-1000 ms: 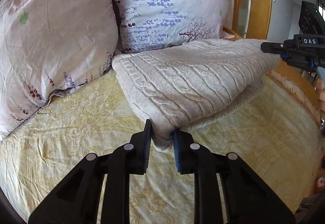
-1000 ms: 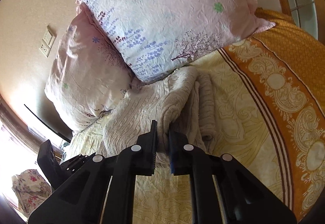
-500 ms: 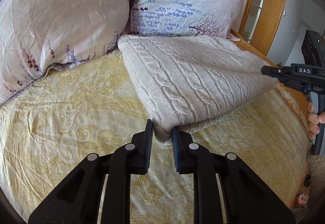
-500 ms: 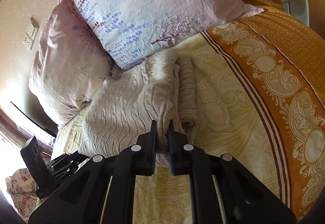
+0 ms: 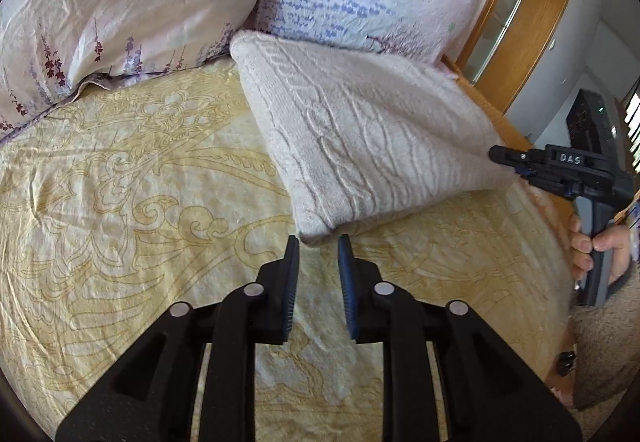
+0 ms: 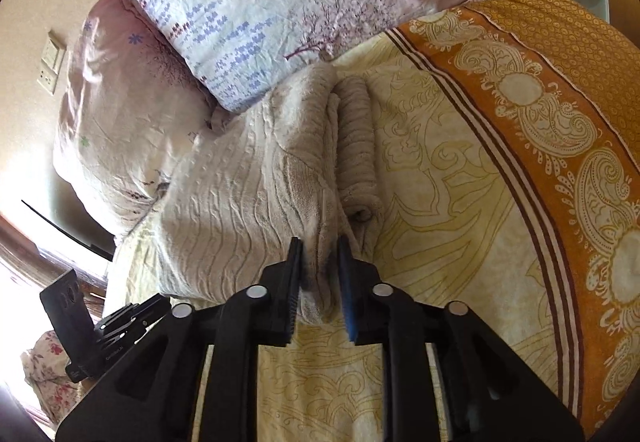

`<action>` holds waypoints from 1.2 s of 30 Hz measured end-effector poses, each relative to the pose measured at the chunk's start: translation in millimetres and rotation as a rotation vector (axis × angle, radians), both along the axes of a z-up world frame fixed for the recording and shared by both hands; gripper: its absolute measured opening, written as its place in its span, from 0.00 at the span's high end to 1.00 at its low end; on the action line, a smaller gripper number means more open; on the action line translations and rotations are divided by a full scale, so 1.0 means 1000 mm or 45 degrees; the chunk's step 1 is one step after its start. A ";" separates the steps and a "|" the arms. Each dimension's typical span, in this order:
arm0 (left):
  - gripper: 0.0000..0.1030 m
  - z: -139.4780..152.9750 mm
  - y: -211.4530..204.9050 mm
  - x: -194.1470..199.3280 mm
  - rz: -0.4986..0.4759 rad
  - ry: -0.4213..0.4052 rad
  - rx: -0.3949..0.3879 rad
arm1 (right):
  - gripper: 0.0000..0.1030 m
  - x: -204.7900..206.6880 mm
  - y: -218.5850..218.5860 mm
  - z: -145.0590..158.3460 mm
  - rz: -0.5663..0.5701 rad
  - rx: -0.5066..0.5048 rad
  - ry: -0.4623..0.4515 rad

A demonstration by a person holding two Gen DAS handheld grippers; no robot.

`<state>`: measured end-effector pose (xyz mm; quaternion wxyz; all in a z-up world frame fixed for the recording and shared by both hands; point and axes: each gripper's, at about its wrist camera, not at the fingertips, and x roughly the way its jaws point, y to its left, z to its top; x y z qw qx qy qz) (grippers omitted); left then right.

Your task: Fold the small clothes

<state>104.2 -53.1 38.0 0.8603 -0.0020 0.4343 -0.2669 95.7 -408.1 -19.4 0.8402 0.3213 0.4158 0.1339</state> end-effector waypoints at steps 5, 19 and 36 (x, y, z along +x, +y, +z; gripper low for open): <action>0.18 0.029 0.025 0.024 0.146 -0.082 -0.174 | 0.51 0.027 -0.020 0.024 -0.084 0.074 -0.073; 0.15 -0.015 -0.013 0.088 0.214 0.154 -0.176 | 0.86 0.148 0.008 -0.005 -0.011 -0.006 0.094; 0.13 -0.040 -0.030 0.090 0.173 0.179 -0.193 | 0.67 0.141 -0.012 0.002 -0.070 -0.005 0.064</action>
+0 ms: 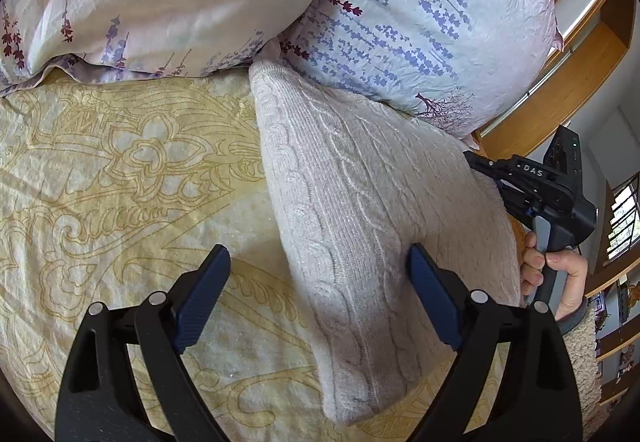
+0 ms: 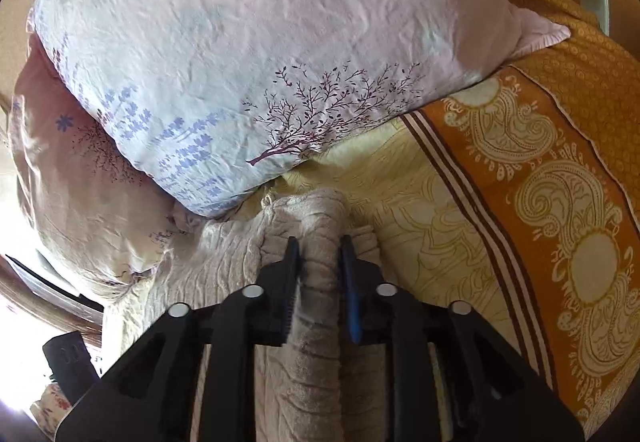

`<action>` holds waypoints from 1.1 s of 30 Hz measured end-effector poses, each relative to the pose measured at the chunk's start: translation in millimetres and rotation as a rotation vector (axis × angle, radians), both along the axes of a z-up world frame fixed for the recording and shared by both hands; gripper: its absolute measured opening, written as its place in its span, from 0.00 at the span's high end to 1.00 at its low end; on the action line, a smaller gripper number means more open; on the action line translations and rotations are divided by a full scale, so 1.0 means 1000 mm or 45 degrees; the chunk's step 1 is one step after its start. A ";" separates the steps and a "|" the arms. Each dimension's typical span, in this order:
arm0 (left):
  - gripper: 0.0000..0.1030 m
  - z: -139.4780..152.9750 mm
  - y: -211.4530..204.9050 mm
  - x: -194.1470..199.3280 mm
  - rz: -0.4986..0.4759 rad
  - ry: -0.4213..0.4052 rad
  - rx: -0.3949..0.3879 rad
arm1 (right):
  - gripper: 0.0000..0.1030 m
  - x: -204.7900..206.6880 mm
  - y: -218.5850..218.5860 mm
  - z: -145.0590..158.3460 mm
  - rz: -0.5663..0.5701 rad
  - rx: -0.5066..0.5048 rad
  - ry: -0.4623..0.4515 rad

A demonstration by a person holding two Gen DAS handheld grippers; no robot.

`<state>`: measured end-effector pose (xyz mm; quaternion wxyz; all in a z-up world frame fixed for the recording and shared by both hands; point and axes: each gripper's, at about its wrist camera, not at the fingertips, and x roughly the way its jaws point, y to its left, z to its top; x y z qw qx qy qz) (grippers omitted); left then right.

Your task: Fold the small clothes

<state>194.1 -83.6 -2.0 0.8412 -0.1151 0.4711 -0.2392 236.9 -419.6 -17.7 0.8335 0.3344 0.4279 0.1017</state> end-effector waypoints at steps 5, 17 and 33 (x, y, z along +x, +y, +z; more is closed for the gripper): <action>0.12 -0.002 0.000 0.008 -0.003 0.033 -0.041 | 0.30 -0.026 -0.010 0.001 0.061 0.084 0.035; 0.26 -0.009 -0.004 0.025 0.007 0.118 -0.209 | 0.34 -0.038 0.016 -0.025 0.163 0.125 0.128; 0.59 -0.005 0.002 0.023 -0.007 0.118 -0.339 | 0.70 -0.045 0.017 -0.030 0.224 0.342 0.058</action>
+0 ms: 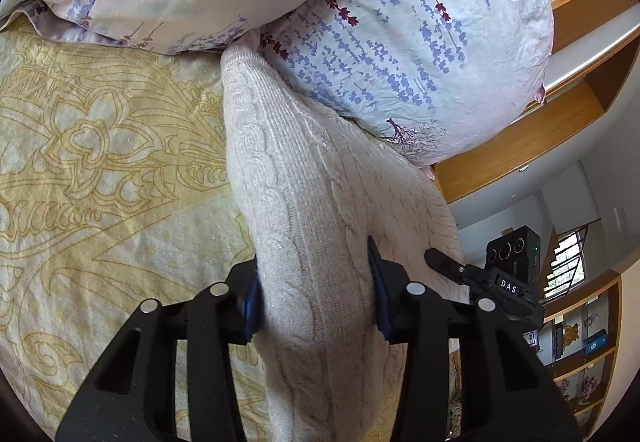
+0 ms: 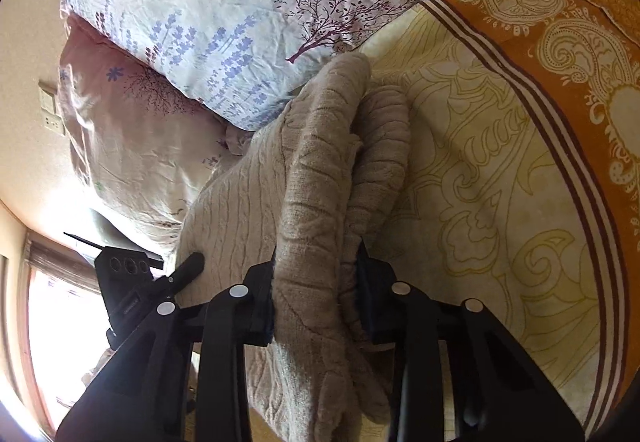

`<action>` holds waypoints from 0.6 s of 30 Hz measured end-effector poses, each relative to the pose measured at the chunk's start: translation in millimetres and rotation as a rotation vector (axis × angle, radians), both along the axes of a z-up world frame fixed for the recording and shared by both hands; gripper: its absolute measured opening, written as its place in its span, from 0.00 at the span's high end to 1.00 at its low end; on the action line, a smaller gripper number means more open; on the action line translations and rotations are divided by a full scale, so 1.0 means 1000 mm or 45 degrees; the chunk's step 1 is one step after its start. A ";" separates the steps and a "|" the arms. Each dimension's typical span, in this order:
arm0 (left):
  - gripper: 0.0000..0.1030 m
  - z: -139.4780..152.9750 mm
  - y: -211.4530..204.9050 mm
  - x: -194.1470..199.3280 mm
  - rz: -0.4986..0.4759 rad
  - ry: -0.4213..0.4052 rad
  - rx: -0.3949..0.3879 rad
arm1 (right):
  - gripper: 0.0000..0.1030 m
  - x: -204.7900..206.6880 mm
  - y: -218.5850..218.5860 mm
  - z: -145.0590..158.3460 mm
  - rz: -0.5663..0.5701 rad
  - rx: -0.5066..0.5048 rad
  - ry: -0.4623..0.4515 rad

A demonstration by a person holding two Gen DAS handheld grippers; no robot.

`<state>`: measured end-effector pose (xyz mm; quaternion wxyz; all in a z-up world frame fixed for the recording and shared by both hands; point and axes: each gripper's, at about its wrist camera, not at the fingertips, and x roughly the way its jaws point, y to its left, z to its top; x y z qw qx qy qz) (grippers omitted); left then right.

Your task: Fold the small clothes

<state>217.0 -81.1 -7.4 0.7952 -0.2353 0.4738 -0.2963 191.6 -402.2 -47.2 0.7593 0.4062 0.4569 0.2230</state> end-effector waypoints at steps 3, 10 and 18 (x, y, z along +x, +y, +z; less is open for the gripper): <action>0.62 0.008 0.010 -0.008 -0.025 -0.019 -0.023 | 0.71 -0.006 0.003 0.009 0.017 0.094 -0.044; 0.62 0.038 0.064 -0.036 -0.016 -0.080 0.006 | 0.72 -0.012 0.060 0.035 0.166 0.070 -0.138; 0.62 0.048 0.141 -0.061 0.062 -0.077 0.115 | 0.73 -0.028 0.123 0.037 0.309 0.007 -0.198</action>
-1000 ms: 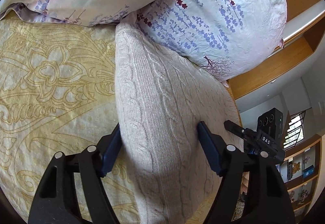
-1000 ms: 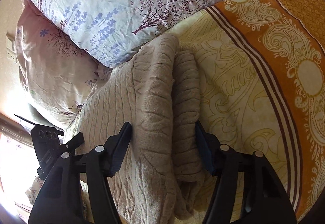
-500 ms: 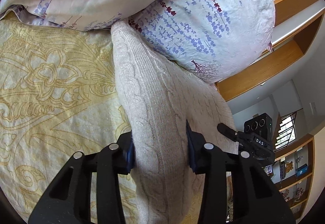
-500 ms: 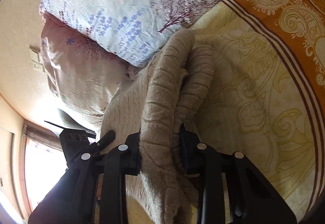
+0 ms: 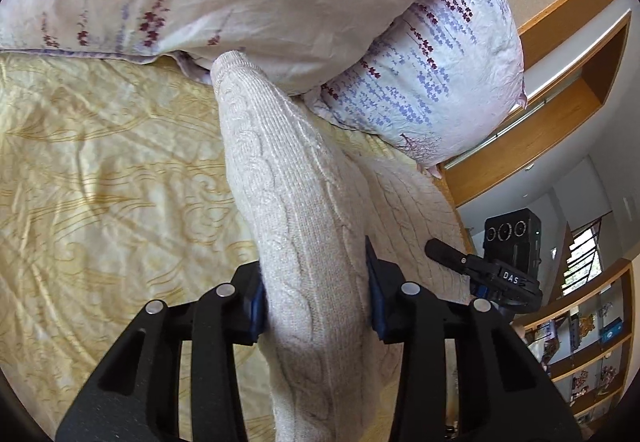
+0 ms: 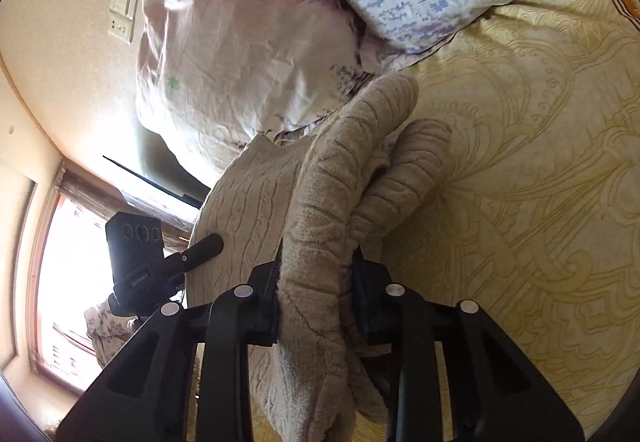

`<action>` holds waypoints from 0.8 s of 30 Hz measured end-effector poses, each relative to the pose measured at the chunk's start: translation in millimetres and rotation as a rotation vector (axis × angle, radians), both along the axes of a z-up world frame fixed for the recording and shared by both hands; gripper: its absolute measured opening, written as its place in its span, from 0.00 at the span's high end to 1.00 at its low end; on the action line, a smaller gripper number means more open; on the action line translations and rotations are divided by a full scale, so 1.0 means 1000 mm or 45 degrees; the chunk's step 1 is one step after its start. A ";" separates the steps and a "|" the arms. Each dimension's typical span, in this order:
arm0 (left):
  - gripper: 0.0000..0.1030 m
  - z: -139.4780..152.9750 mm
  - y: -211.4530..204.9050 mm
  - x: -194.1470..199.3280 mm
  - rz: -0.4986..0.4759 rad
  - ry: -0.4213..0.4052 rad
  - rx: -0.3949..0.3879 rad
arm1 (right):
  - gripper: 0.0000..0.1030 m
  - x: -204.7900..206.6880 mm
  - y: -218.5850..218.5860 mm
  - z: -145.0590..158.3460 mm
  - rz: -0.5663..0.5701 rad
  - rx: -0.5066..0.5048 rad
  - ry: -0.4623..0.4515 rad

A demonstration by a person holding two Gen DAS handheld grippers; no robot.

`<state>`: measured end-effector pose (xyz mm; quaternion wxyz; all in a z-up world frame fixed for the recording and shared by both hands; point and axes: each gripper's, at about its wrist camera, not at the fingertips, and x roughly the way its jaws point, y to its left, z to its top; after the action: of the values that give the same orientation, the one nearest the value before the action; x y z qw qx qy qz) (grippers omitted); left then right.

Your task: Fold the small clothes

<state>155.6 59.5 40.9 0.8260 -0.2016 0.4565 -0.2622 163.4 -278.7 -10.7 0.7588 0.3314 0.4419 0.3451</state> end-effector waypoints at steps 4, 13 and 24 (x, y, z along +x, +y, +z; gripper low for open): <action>0.57 -0.031 0.012 0.007 0.059 0.107 0.026 | 0.72 -0.003 -0.003 -0.017 -0.034 -0.084 0.064; 0.27 0.010 -0.003 -0.026 0.274 -0.278 0.514 | 0.57 -0.007 -0.024 0.006 -0.146 -0.163 0.042; 0.09 0.011 -0.099 -0.049 0.062 -0.526 0.860 | 0.87 0.019 -0.019 0.004 -0.209 -0.199 0.022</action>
<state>106.9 -39.3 52.3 0.9262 0.1276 0.3364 -0.1127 182.6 -298.1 -6.8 0.8043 0.3093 0.4453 0.2432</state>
